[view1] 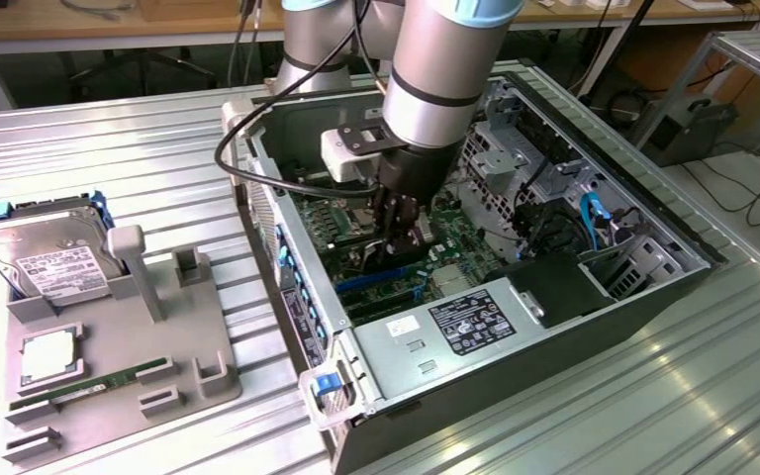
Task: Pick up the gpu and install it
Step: 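Insert the gpu into the slot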
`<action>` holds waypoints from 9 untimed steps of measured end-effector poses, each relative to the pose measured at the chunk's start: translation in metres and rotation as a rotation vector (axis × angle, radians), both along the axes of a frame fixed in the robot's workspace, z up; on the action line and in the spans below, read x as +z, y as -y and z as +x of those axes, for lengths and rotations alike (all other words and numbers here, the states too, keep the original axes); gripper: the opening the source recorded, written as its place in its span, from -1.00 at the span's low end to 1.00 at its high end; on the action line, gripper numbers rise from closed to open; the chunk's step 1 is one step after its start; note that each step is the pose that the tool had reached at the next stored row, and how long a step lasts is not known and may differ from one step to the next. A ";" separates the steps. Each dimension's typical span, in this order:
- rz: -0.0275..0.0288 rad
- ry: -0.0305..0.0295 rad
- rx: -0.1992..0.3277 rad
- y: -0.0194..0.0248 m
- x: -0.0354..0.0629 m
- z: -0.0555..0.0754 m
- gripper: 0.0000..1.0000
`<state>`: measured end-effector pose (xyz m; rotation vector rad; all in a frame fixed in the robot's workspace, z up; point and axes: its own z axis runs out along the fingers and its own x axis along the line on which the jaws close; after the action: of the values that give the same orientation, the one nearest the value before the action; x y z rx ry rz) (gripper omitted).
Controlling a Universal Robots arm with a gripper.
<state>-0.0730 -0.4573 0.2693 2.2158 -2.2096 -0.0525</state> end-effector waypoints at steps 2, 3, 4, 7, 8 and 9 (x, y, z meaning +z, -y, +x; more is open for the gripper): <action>0.0024 -0.0003 0.000 0.0000 -0.0018 0.000 -0.47; 0.0045 -0.0005 0.000 0.0000 -0.0029 0.000 -0.47; 0.0057 -0.0007 0.000 0.0000 -0.0038 0.000 -0.47; 0.0060 -0.0023 0.000 0.0000 -0.0054 0.000 -0.47; 0.0057 -0.0031 0.000 0.0001 -0.0057 0.000 -0.47; 0.0056 -0.0044 0.000 0.0001 -0.0060 0.000 -0.47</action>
<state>-0.0730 -0.4573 0.2633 2.2164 -2.2099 -0.0636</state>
